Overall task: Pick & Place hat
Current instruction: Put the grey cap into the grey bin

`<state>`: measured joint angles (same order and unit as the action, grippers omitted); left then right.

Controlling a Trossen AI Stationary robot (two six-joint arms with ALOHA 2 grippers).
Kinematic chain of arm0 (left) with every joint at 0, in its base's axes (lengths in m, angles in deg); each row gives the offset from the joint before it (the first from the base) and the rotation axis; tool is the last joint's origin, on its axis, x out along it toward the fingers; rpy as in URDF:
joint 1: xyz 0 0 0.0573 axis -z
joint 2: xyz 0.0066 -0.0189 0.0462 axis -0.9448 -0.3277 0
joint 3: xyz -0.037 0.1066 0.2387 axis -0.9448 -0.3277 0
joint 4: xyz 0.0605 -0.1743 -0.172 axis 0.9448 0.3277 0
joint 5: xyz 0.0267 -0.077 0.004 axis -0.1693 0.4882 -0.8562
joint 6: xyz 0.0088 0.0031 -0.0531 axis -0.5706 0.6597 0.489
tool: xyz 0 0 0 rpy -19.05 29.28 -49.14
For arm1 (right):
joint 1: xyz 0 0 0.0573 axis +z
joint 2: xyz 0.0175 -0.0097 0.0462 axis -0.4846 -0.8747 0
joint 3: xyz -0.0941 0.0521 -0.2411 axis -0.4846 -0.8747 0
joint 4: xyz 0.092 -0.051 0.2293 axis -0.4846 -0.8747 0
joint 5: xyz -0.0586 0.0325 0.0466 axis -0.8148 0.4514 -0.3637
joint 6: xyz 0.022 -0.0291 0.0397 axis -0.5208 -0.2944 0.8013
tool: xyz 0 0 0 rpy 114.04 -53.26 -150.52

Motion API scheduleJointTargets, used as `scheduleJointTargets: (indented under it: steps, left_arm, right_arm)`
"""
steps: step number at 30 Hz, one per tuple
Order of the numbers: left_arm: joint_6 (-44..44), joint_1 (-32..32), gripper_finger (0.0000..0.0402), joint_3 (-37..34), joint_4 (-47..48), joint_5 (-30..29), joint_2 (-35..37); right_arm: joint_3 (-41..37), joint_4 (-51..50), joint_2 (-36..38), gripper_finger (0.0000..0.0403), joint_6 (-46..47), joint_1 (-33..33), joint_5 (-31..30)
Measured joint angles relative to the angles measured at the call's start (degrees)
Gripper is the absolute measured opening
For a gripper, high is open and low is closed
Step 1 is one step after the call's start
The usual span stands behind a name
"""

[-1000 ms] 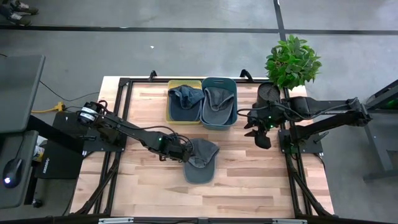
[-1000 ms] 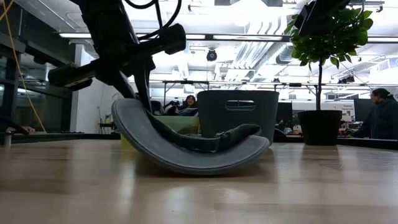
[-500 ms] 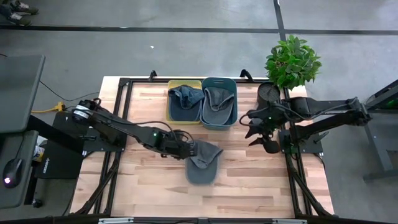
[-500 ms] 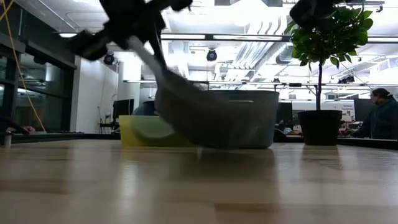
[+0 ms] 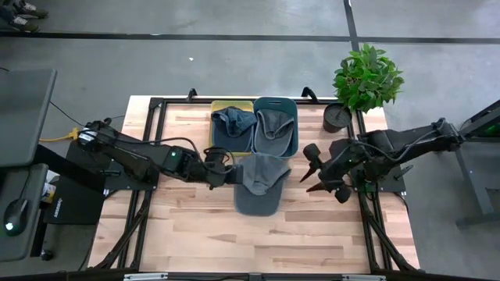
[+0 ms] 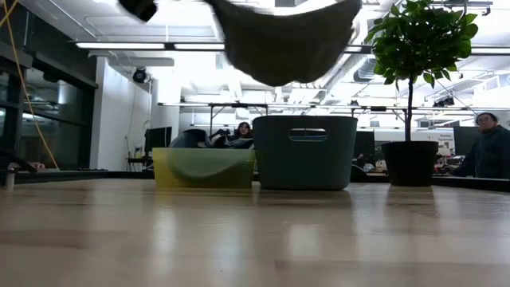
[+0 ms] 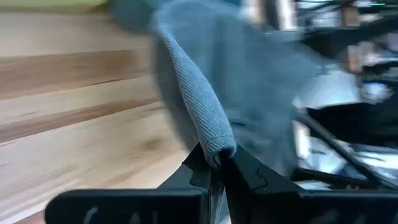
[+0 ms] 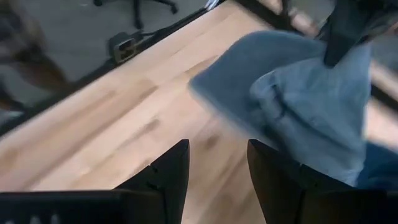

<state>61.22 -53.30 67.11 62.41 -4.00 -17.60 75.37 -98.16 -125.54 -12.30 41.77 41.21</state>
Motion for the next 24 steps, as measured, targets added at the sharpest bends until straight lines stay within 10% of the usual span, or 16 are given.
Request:
scheduleJointTargets:
  steps: [12, 24]
  left_arm:
    - [-9.8, -6.3, 0.0012, 6.3, -1.0, -1.5, 0.1]
    - [-19.5, -15.2, 0.0012, 6.9, -11.8, 6.6, 0.1]
  right_arm:
    - [0.0, 7.2, 0.0, 0.0157, -18.3, 6.0, -13.5]
    - [0.0, 5.2, 0.0, 0.0158, -29.8, 11.8, -39.4]
